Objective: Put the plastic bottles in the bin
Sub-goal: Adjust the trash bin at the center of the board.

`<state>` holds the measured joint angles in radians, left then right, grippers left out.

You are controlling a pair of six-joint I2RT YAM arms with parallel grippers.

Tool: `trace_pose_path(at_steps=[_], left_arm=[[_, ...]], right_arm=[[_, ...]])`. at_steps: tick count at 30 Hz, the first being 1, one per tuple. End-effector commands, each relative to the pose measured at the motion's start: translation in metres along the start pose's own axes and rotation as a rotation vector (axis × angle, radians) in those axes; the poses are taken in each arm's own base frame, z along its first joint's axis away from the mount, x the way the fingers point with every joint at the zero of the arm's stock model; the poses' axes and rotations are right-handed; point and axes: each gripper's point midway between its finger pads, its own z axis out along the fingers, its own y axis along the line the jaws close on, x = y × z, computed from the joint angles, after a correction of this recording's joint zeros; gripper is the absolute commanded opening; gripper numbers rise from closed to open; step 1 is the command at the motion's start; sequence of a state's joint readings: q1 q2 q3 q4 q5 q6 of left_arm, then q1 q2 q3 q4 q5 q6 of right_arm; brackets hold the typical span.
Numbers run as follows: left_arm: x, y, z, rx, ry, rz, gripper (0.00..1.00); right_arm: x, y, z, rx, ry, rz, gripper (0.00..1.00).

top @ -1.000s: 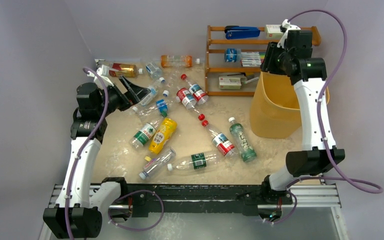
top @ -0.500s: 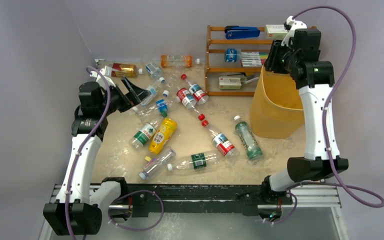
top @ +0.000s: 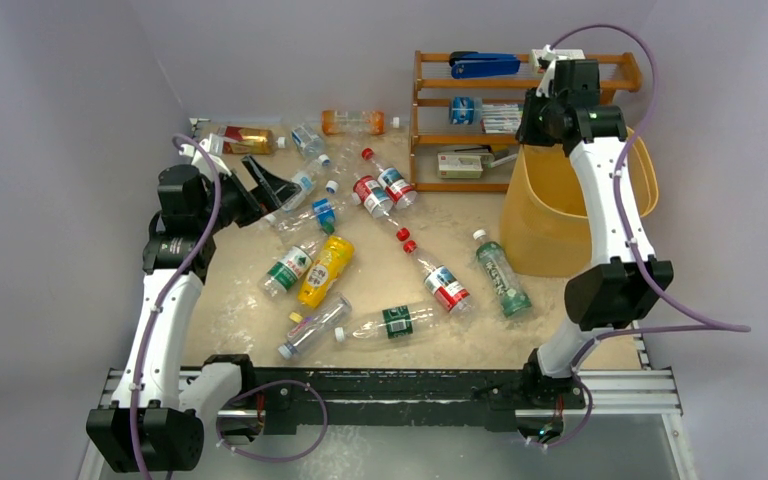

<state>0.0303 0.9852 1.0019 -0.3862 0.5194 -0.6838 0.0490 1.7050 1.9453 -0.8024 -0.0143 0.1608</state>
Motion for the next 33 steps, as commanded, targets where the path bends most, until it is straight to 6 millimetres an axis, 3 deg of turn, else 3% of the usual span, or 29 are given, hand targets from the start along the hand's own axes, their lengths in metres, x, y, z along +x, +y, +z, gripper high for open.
trace_pose_path(at_steps=[1, 9, 16, 33], left_arm=[[-0.008, -0.009, -0.005, 0.026, -0.042, 0.053, 0.99], [-0.004, -0.004, -0.003, 0.018, -0.035, 0.047, 0.99], [-0.003, -0.002, -0.001, 0.019, -0.039, 0.037, 0.99], [-0.001, 0.001, -0.001, 0.004, -0.032, 0.039, 0.99]], right_arm=[[-0.009, 0.009, -0.007, -0.029, -0.052, -0.034, 0.21], [0.004, 0.008, -0.015, -0.031, -0.045, -0.065, 0.11], [0.002, 0.008, -0.024, -0.030, -0.064, -0.071, 0.11], [-0.004, 0.016, 0.000, -0.021, -0.035, 0.105, 0.09]])
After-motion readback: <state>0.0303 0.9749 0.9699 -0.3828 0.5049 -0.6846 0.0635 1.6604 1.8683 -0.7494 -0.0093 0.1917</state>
